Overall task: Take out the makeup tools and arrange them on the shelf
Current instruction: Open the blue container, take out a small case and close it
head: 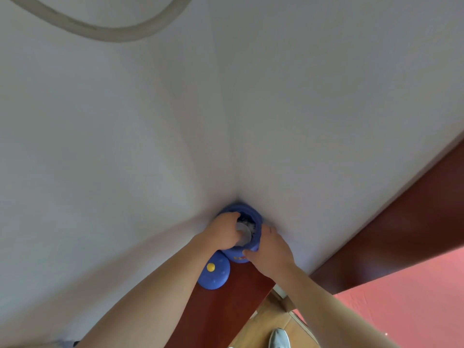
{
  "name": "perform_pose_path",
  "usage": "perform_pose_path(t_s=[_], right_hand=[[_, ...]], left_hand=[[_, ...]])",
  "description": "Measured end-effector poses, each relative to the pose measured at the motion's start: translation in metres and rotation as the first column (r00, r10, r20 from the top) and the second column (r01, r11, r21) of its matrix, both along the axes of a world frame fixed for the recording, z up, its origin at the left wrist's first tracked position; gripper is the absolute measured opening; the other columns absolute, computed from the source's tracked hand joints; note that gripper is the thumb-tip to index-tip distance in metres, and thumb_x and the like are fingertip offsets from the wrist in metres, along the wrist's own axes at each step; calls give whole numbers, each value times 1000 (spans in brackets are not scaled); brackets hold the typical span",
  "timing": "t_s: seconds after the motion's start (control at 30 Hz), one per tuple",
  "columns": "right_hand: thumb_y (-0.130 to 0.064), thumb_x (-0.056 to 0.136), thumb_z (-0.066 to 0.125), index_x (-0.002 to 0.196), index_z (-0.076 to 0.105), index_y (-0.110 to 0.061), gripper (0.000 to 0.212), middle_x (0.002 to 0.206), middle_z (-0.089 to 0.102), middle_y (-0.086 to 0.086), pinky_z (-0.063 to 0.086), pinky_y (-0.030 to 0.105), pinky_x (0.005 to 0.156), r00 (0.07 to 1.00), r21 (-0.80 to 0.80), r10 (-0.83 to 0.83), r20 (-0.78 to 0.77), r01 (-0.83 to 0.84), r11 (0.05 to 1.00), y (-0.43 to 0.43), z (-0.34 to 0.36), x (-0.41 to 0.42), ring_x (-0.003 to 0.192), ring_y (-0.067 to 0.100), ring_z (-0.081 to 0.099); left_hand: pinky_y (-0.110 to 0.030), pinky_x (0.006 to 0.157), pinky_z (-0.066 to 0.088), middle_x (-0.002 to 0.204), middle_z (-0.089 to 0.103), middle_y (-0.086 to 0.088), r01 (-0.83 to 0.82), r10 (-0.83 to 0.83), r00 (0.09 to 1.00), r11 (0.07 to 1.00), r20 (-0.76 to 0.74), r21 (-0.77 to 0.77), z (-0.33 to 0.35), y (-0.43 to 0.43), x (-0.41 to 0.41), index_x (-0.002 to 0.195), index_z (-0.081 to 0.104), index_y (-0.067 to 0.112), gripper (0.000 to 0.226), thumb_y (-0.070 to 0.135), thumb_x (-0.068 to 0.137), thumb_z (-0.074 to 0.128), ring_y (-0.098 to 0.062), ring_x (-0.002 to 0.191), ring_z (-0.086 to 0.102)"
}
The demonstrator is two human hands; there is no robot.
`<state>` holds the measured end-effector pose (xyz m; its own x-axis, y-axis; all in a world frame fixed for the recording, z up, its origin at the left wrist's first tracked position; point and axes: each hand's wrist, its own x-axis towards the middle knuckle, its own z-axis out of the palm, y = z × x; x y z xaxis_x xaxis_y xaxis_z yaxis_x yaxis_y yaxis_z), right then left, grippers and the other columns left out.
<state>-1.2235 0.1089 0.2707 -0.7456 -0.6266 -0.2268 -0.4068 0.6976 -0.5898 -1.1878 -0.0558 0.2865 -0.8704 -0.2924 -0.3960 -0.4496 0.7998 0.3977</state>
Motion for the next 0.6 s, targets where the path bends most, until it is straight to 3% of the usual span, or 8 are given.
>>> perform_pose_path(t_s=[0.1,0.3,0.5,0.6], right_hand=[[-47,77,67,132,40,-17,68,120,48,3,50,31,85,1000,0,2,8,-2,1000,0,-3,-1,103,18,52],[-49,78,67,135,38,-18,72,122,47,2,50,32,85,1000,-11,-10,11,10,1000,0,-5,-1,104,18,53],[-46,79,68,136,36,-18,72,124,46,3,50,32,86,999,-50,-29,26,30,998,1,-5,0,105,19,53],[-47,79,69,137,36,-18,73,125,46,3,49,32,88,999,-49,-27,19,28,998,1,-6,1,107,18,53]], left_hand=[[-31,102,39,140,53,-12,-13,13,998,1000,67,5,-8,0,-7,145,41,7,50,21,98,52,-26,126,52],[-32,98,42,133,58,-12,-28,27,995,1000,94,9,-16,-2,-13,139,48,7,46,21,96,55,-26,119,55],[-27,79,41,112,65,-7,-14,14,1000,1000,-7,-11,-21,-5,-10,118,61,9,32,18,87,60,-24,103,61],[-27,71,39,96,67,-9,-3,3,1000,1000,-3,-8,-19,-3,-11,98,66,8,14,13,87,58,-21,88,60]])
